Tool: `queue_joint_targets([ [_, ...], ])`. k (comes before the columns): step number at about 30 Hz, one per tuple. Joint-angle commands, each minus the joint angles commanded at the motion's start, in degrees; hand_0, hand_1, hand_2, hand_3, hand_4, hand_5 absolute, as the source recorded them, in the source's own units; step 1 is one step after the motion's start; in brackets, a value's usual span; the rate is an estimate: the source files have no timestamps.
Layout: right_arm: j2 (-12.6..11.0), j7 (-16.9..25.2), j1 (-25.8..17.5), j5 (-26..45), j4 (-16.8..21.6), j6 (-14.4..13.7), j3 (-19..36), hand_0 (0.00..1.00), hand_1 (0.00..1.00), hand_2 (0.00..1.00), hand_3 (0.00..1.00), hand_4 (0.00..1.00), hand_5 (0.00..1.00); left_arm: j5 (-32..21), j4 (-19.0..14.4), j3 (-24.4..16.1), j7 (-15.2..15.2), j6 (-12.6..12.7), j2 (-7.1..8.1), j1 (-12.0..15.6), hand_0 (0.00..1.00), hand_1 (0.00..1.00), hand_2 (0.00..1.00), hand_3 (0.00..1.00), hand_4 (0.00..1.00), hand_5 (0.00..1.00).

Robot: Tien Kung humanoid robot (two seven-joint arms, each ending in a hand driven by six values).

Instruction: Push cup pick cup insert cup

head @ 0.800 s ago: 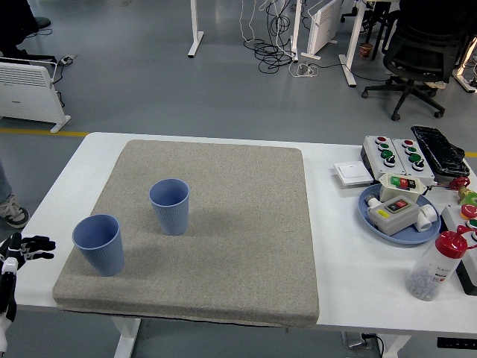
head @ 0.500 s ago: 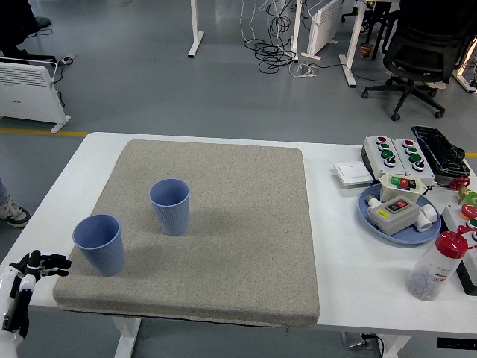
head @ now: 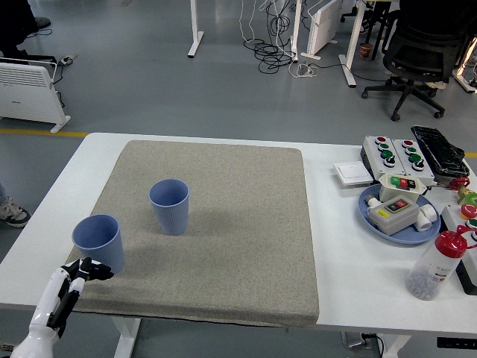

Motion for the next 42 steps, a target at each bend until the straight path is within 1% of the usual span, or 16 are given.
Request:
queue_joint_targets([
  [3,0.0,0.1,0.0,0.2,0.0,0.0,-0.1,0.71,0.65,0.7,0.589,0.121,0.466,-0.4,0.6,-0.1,-0.1,0.0,-0.24,-0.2,0.567,0.557,0.531,0.478,0.546,0.998],
  [4,0.0,0.1,0.0,0.4,0.0,0.0,-0.2,0.71,0.649,0.698,0.589,0.121,0.468,-0.5,1.0,0.0,0.0,0.0,-0.34,-0.5,0.593,0.57,0.54,0.482,0.547,0.998],
  [9,0.1,0.1,0.0,0.4,0.0,-0.1,-0.1,0.71,0.649,0.698,0.589,0.121,0.468,-0.4,2.3,0.8,0.5,-0.3,-0.47,-1.7,0.593,0.57,0.54,0.482,0.547,0.998],
  [10,0.1,0.1,0.0,0.4,0.0,-0.1,-0.1,0.71,0.649,0.696,0.589,0.121,0.464,-0.4,2.5,1.0,0.5,-0.3,-0.5,-2.0,0.618,0.577,0.555,0.485,0.547,0.998],
  [12,0.1,-0.1,0.0,-0.2,0.0,-0.1,0.2,0.71,0.649,0.696,0.589,0.121,0.464,-0.3,3.3,1.5,0.8,-0.5,-0.58,-3.0,0.618,0.577,0.555,0.485,0.547,0.998],
  [16,0.1,-0.2,-0.1,-0.4,0.0,-0.2,0.2,0.711,0.649,0.695,0.588,0.12,0.465,-0.6,4.4,1.9,0.9,-0.6,-0.7,-3.8,0.622,0.576,0.555,0.488,0.547,0.998],
  [23,0.2,-0.2,-0.3,-0.5,0.1,-0.2,0.4,0.71,0.649,0.695,0.588,0.121,0.465,-1.4,6.9,3.3,0.7,-0.5,-1.1,-6.2,0.627,0.574,0.553,0.489,0.547,0.998],
  [30,0.2,-0.2,-0.5,-0.7,0.1,-0.3,0.5,0.71,0.649,0.695,0.588,0.121,0.465,-1.4,8.7,4.1,0.3,-0.2,-1.6,-8.0,0.631,0.578,0.552,0.492,0.547,0.998],
  [34,0.3,-0.2,-0.5,-0.7,0.1,-0.2,0.5,0.711,0.65,0.695,0.588,0.12,0.465,0.1,10.9,3.7,0.6,-0.2,-2.0,-10.3,0.621,0.577,0.551,0.494,0.546,0.998],
  [36,0.4,-0.2,-0.5,-0.6,0.1,-0.2,0.4,0.711,0.65,0.695,0.588,0.12,0.465,0.4,11.4,3.5,0.8,-0.3,-2.11,-10.9,0.621,0.577,0.551,0.494,0.546,0.998],
  [38,0.4,-0.3,-0.4,-0.8,0.1,-0.2,0.5,0.711,0.65,0.695,0.588,0.12,0.465,1.2,12.6,3.4,1.1,-0.6,-2.26,-12.4,0.621,0.577,0.551,0.494,0.546,0.998],
  [42,0.4,-0.3,-0.4,-0.9,0.1,-0.2,0.5,0.71,0.649,0.694,0.588,0.12,0.465,1.2,14.4,3.7,1.1,-0.7,-2.68,-14.2,0.614,0.578,0.552,0.494,0.544,0.998],
])
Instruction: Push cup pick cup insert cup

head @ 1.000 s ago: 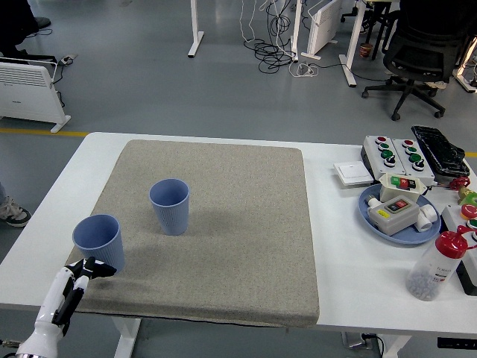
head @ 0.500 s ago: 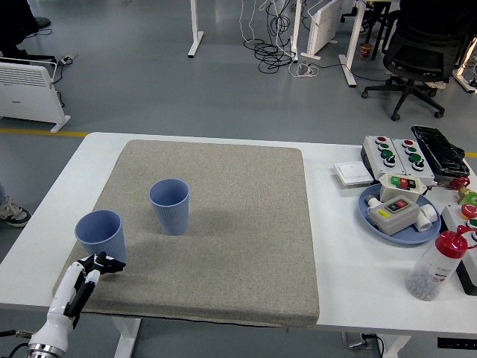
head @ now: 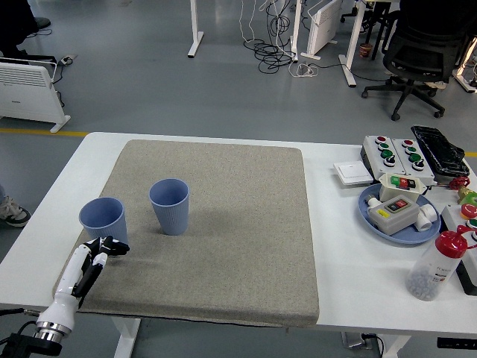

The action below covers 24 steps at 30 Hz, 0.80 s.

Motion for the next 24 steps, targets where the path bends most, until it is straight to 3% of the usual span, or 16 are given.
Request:
queue_joint_targets([
  [12,0.2,-0.3,0.4,-1.0,0.0,0.0,0.6,0.71,0.65,0.694,0.587,0.12,0.466,-1.8,7.0,1.0,-1.0,-0.2,-2.84,-6.7,0.614,0.575,0.551,0.495,0.543,0.998],
  [24,0.3,-0.5,0.9,-1.9,0.1,0.0,1.0,0.71,0.649,0.694,0.587,0.12,0.468,-4.1,14.1,3.8,-1.9,-0.4,-3.08,-13.1,0.609,0.571,0.547,0.492,0.539,0.998],
])
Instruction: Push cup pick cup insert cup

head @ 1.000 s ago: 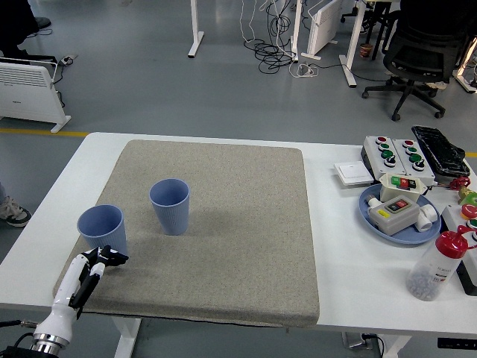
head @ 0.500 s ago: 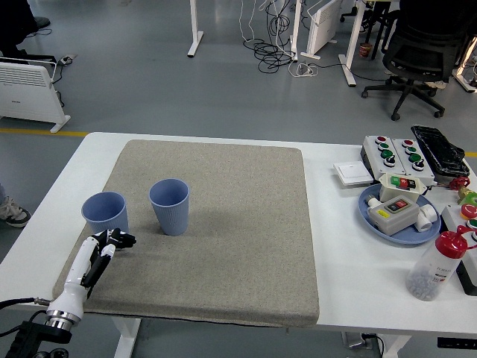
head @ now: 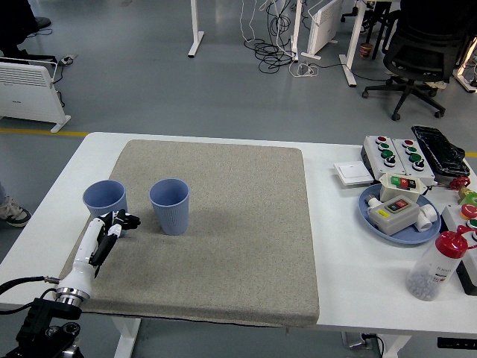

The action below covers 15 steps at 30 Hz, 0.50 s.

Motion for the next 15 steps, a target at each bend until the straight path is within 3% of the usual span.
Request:
queue_joint_targets([
  [15,0.2,-0.3,0.2,-1.0,0.1,0.1,0.5,0.711,0.65,0.694,0.587,0.12,0.468,-1.2,6.0,1.2,-0.7,-0.3,-0.64,-4.7,0.608,0.569,0.545,0.491,0.532,0.998],
])
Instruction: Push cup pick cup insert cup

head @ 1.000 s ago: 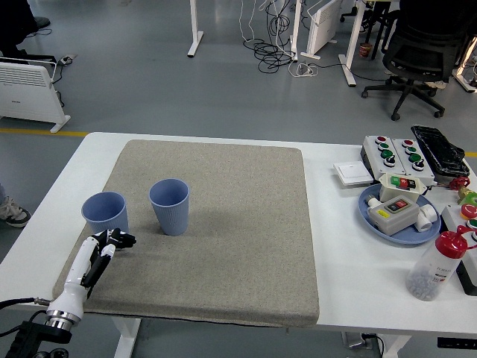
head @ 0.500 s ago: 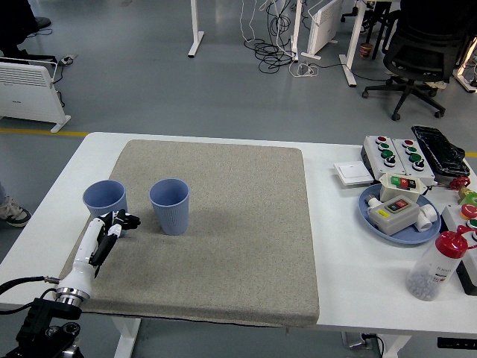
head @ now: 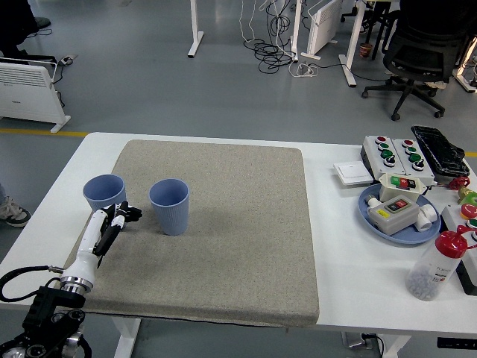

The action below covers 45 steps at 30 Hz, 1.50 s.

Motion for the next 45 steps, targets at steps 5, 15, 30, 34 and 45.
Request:
queue_joint_targets([
  [5,0.0,0.0,0.1,0.0,0.0,0.0,0.0,0.711,0.65,0.693,0.587,0.12,0.465,0.5,-0.1,-0.9,0.1,-0.1,0.21,0.1,0.606,0.568,0.544,0.489,0.528,0.998],
  [15,0.0,-0.2,0.1,-0.5,0.0,0.0,0.3,0.711,0.651,0.693,0.586,0.12,0.469,0.6,0.1,-0.9,-0.1,-0.1,0.07,0.1,0.605,0.566,0.542,0.487,0.523,0.998],
  [30,-0.1,0.2,0.0,0.8,0.0,0.0,-0.4,0.712,0.65,0.693,0.586,0.12,0.466,3.5,-9.9,-3.5,-0.6,1.9,1.92,5.5,0.595,0.554,0.531,0.486,0.52,0.998],
  [34,-0.1,0.4,-0.3,1.5,0.0,-0.1,-0.7,0.712,0.651,0.692,0.586,0.12,0.466,5.6,-17.8,-5.8,-0.9,4.0,4.16,9.5,0.501,0.529,0.514,0.485,0.547,0.998],
  [45,0.0,0.3,-1.1,2.0,0.0,-0.2,-0.7,0.712,0.651,0.691,0.586,0.12,0.466,23.4,-38.1,-9.9,12.7,-0.7,11.01,5.2,0.845,0.827,0.872,0.874,0.853,0.696],
])
